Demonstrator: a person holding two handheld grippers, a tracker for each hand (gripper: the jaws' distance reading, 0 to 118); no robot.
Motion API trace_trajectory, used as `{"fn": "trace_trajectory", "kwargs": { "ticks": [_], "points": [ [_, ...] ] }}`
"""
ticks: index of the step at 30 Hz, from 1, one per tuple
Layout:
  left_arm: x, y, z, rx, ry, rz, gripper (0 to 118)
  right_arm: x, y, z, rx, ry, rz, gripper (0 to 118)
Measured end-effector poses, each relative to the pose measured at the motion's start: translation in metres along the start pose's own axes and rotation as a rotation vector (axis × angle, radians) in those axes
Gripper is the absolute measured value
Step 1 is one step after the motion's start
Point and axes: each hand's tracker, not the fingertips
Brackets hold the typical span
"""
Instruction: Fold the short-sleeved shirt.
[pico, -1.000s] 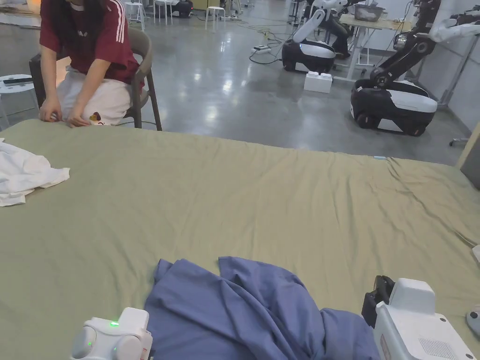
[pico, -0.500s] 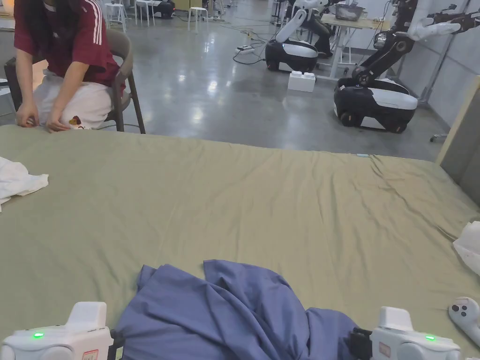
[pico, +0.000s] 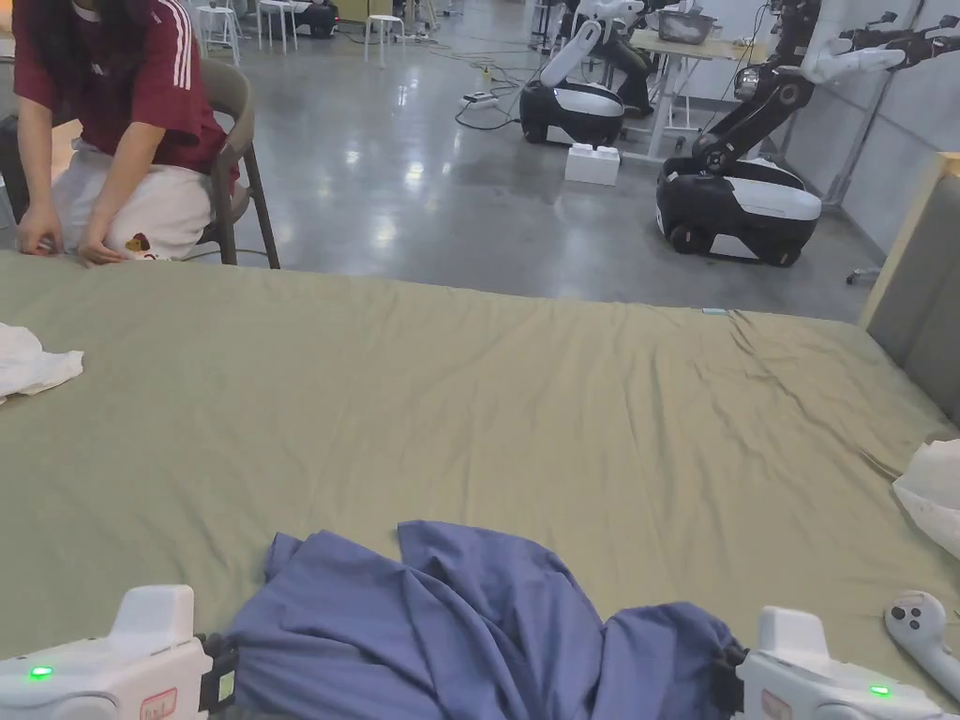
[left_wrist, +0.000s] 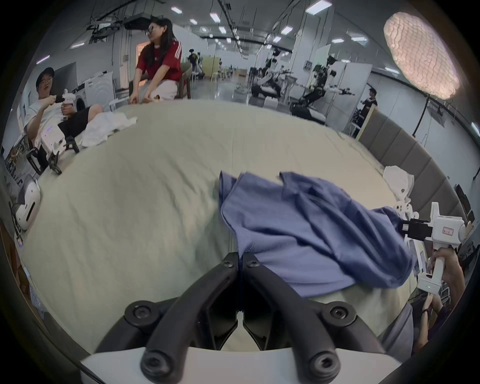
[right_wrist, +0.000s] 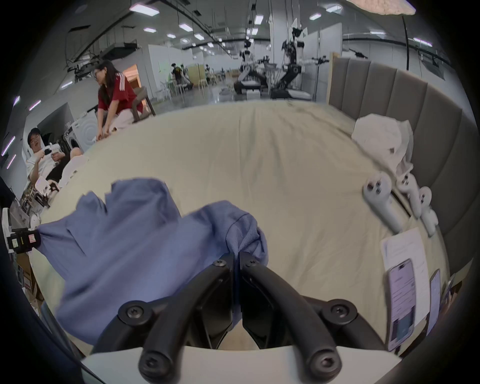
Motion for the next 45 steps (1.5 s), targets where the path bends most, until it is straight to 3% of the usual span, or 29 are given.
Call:
{"fn": "trace_trajectory", "kwargs": {
  "ticks": [8,18,26,45],
  "points": [
    [-0.003,0.070,0.043,0.201,-0.022,-0.019,0,0.000,0.064,0.065,0.164,-0.014,0.032,1],
    [-0.044,0.161,0.074,0.371,0.038,-0.009,0,-0.005,0.139,0.124,0.347,-0.102,0.084,1],
    [-0.037,0.226,0.071,0.423,0.058,-0.026,0,-0.033,0.205,0.138,0.480,-0.103,0.125,1],
    [-0.014,0.380,0.106,0.586,0.151,-0.060,0,-0.066,0.374,0.172,0.688,-0.140,0.136,1]
  ]
}}
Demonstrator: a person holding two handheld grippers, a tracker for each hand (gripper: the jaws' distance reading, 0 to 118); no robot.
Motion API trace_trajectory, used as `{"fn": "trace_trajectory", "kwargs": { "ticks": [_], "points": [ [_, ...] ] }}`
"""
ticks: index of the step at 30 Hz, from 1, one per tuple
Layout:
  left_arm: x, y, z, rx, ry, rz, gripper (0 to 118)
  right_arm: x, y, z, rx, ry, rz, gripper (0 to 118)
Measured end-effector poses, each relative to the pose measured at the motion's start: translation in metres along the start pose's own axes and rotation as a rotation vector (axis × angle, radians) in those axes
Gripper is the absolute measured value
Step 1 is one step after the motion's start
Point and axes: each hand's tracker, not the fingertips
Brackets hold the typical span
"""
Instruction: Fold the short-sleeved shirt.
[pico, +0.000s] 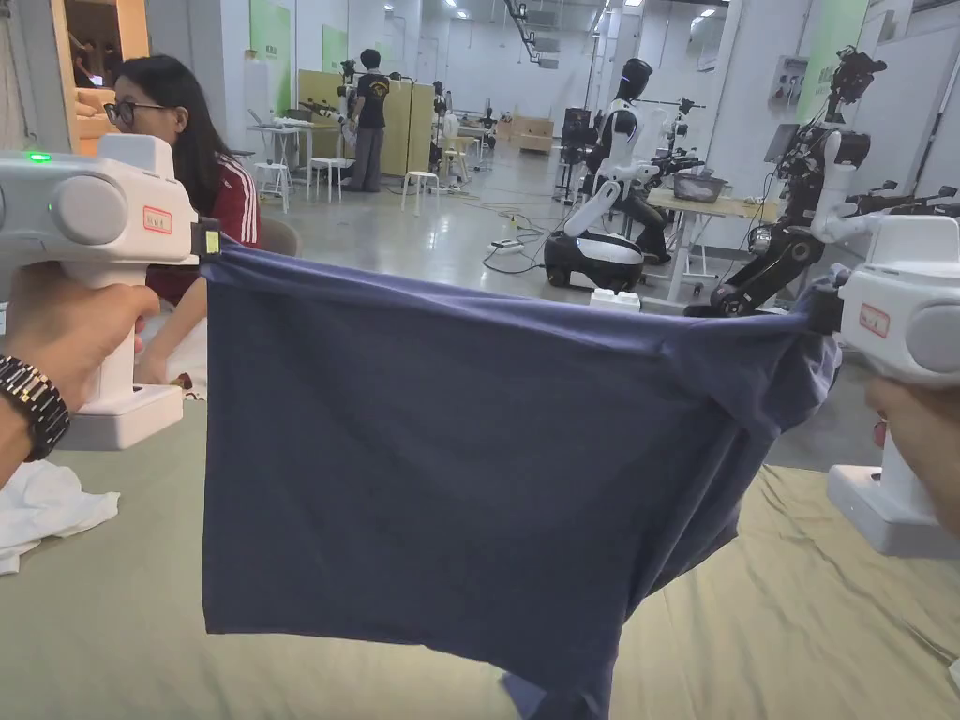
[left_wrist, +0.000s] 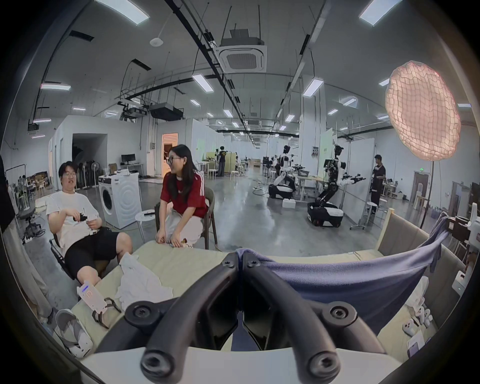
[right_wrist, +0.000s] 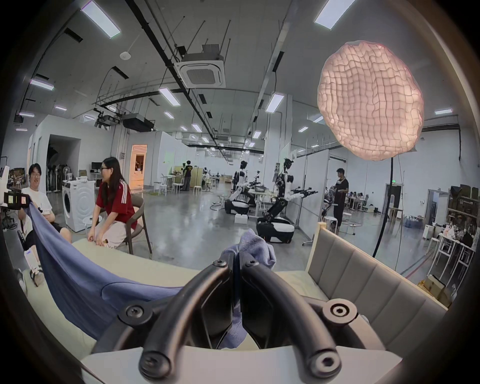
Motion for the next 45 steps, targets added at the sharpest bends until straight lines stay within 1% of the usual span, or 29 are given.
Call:
{"fn": "trace_trajectory", "kwargs": {
  "ticks": [6,10,12,16,21,24,28,32,36,41,45],
  "points": [
    [0.000,0.027,-0.010,0.042,0.008,-0.006,0,-0.003,0.026,-0.013,0.044,-0.014,0.021,1],
    [0.003,0.017,-0.015,0.042,0.010,-0.016,0,-0.004,0.011,-0.015,0.044,-0.021,0.021,1],
    [0.005,-0.001,-0.018,0.028,0.012,-0.042,0,-0.004,-0.008,-0.014,0.025,-0.019,0.027,1],
    [0.003,-0.047,-0.019,-0.025,0.002,-0.037,0,-0.005,-0.049,-0.007,-0.028,-0.014,0.046,1],
    [0.001,-0.116,0.006,-0.074,-0.018,-0.031,0,-0.006,-0.101,0.018,-0.090,-0.009,0.073,1],
    [-0.004,-0.149,0.026,-0.098,-0.034,-0.014,0,0.000,-0.126,0.033,-0.118,-0.011,0.067,1],
    [-0.015,-0.173,0.060,-0.094,-0.052,0.034,0,0.004,-0.142,0.070,-0.137,-0.005,0.075,1],
    [-0.028,-0.181,0.098,-0.076,-0.059,0.040,0,0.007,-0.147,0.113,-0.143,0.001,0.089,1],
    [-0.036,-0.198,0.128,-0.099,-0.066,0.048,0,0.005,-0.162,0.149,-0.188,0.017,0.129,2],
    [-0.050,-0.251,0.147,-0.217,-0.079,0.054,0,-0.002,-0.210,0.183,-0.300,0.026,0.153,2],
    [-0.051,-0.309,0.162,-0.366,-0.078,0.041,0,-0.007,-0.264,0.206,-0.432,0.044,0.133,2]
  ]
}}
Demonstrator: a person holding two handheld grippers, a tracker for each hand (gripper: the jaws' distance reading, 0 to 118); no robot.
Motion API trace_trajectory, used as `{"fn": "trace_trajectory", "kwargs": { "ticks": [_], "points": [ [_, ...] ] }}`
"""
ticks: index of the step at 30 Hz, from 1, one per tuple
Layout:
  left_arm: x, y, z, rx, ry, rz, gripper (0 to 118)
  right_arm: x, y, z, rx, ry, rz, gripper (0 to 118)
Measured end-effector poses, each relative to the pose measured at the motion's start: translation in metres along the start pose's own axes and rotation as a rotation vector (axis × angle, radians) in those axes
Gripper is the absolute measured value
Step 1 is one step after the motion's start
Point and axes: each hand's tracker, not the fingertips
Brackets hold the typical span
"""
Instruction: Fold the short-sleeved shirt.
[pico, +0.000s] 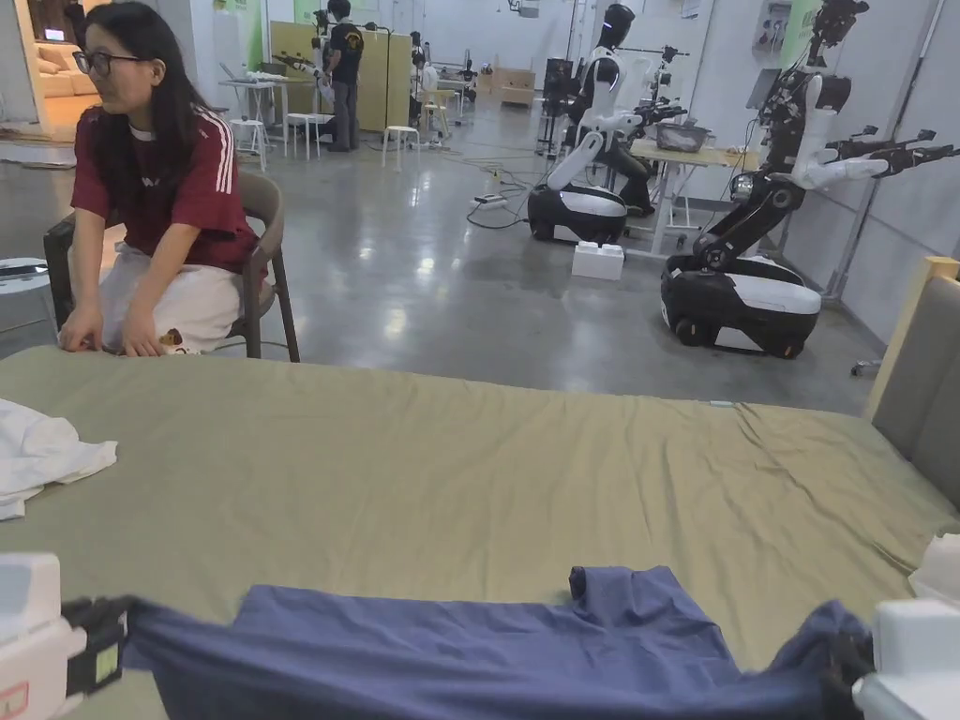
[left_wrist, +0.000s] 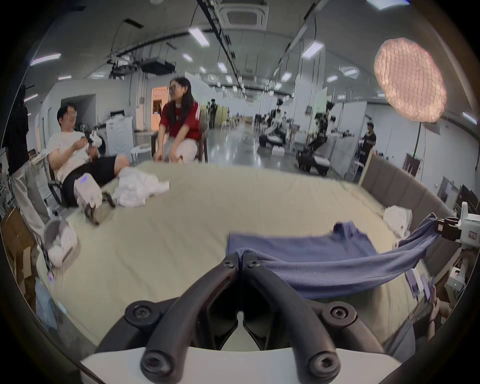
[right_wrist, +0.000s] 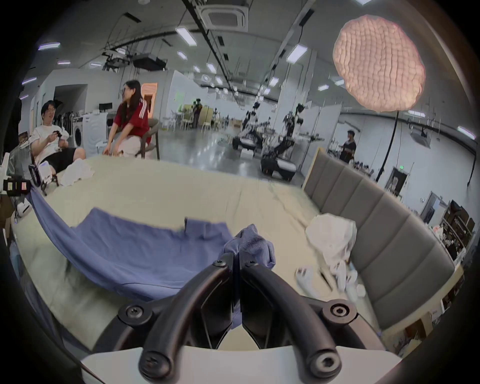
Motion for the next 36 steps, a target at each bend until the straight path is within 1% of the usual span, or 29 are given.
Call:
{"fn": "trace_trajectory", "kwargs": {
  "ticks": [4,7,9,12,16,18,19,20,21,22,23,24,25,28,31,33,35,36],
  "points": [
    [0.000,-0.054,-0.011,-0.140,0.017,0.005,0,-0.007,-0.055,-0.009,-0.109,0.031,-0.058,2],
    [-0.006,-0.088,-0.025,-0.238,0.029,0.015,0,-0.010,-0.091,-0.020,-0.189,0.031,-0.072,2],
    [0.001,-0.106,-0.024,-0.303,0.042,0.021,0,-0.013,-0.113,-0.026,-0.248,0.031,-0.076,2],
    [0.001,-0.127,-0.033,-0.370,0.065,0.025,0,-0.018,-0.140,-0.035,-0.332,0.046,-0.069,2],
    [0.003,-0.143,-0.041,-0.401,0.079,0.022,0,-0.021,-0.165,-0.046,-0.378,0.060,-0.077,2],
    [0.005,-0.145,-0.044,-0.421,0.083,0.039,0,-0.022,-0.167,-0.048,-0.380,0.064,-0.099,4],
    [0.006,-0.144,-0.044,-0.415,0.081,0.048,0,-0.023,-0.165,-0.048,-0.373,0.057,-0.104,10],
    [0.009,-0.141,-0.041,-0.398,0.084,0.055,4,-0.024,-0.160,-0.047,-0.356,0.042,-0.107,24],
    [0.012,-0.136,-0.041,-0.373,0.083,0.056,12,-0.026,-0.153,-0.047,-0.318,0.023,-0.111,44],
    [0.014,-0.131,-0.042,-0.344,0.079,0.051,25,-0.028,-0.146,-0.048,-0.288,0.013,-0.112,67],
    [0.017,-0.124,-0.043,-0.292,0.078,0.048,42,-0.030,-0.135,-0.049,-0.250,0.018,-0.113,73],
    [0.023,-0.116,-0.040,-0.250,0.077,0.039,57,-0.033,-0.124,-0.051,-0.196,0.026,-0.116,73],
    [0.027,-0.109,-0.041,-0.227,0.070,0.032,68,-0.036,-0.116,-0.053,-0.165,0.029,-0.112,73],
    [0.035,-0.084,-0.047,-0.121,0.057,0.018,69,-0.048,-0.083,-0.058,-0.041,0.034,-0.112,78],
    [0.052,-0.054,-0.042,0.006,0.047,0.005,68,-0.062,-0.050,-0.058,0.099,0.033,-0.135,78],
    [0.060,-0.039,-0.042,0.108,0.059,-0.035,68,-0.072,-0.030,-0.055,0.213,0.027,-0.151,78],
    [0.072,-0.024,-0.037,0.198,0.078,-0.071,64,-0.080,-0.013,-0.052,0.291,0.010,-0.161,77],
    [0.067,-0.022,-0.046,0.244,0.085,-0.088,61,-0.084,-0.006,-0.050,0.333,0.001,-0.170,77]
  ]
}}
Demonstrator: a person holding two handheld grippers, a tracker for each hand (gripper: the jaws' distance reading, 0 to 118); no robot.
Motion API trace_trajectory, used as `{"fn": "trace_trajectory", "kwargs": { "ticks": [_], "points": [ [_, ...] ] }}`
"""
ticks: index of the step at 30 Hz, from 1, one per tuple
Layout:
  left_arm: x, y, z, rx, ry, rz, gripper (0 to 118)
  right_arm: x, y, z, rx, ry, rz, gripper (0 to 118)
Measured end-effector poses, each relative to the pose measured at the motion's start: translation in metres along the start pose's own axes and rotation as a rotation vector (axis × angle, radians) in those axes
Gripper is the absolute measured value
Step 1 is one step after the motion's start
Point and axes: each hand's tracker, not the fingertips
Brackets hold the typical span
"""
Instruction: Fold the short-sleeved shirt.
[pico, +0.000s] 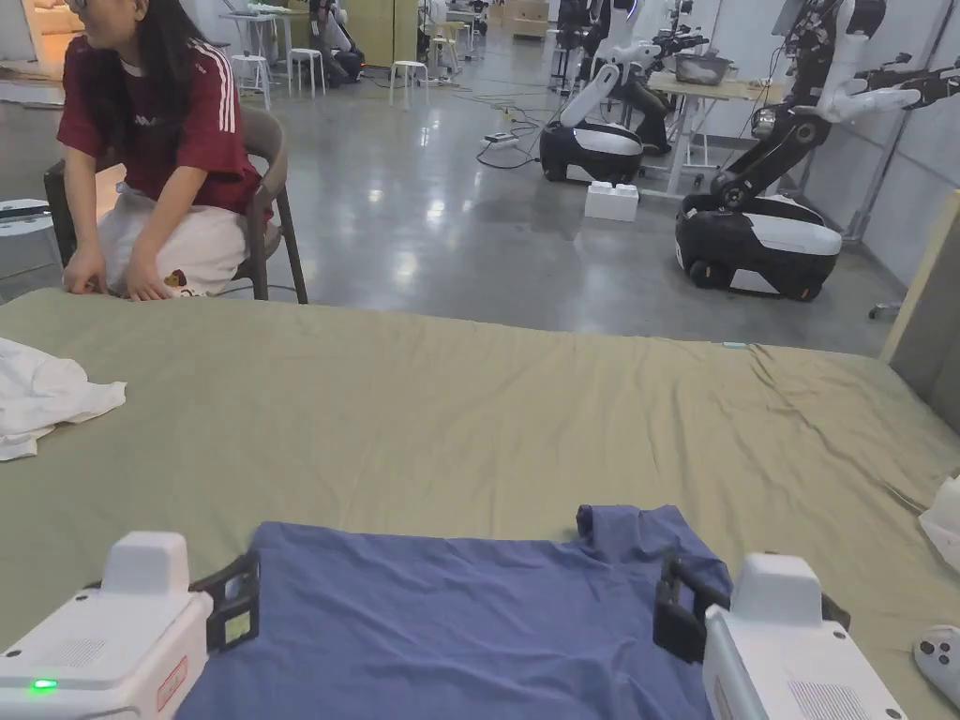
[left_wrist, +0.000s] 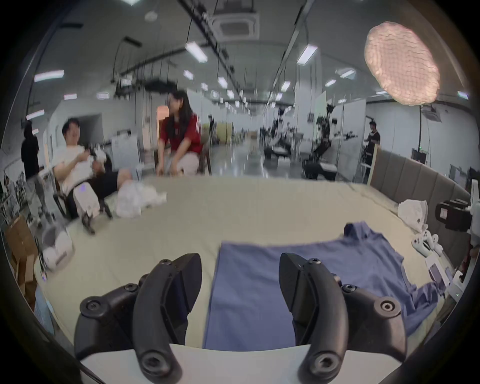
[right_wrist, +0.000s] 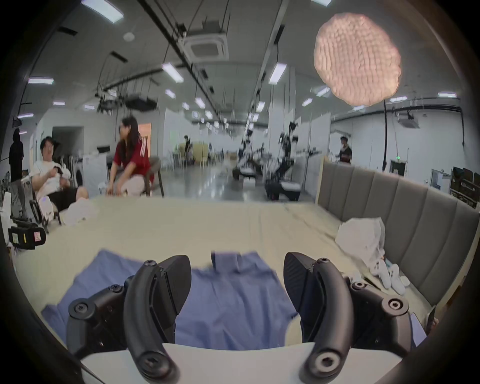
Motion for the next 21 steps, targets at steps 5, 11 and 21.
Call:
{"fn": "trace_trajectory", "kwargs": {
  "ticks": [5,11,21],
  "points": [
    [0.017,0.014,0.004,0.174,0.065,-0.088,18,-0.017,0.019,-0.002,0.139,-0.027,-0.007,20],
    [0.024,0.015,0.009,0.271,0.107,-0.095,0,-0.024,0.028,-0.007,0.197,-0.006,-0.006,2],
    [-0.023,-0.007,-0.096,-0.058,0.054,0.014,0,-0.028,0.010,-0.042,0.119,0.024,-0.006,0]
  ]
}}
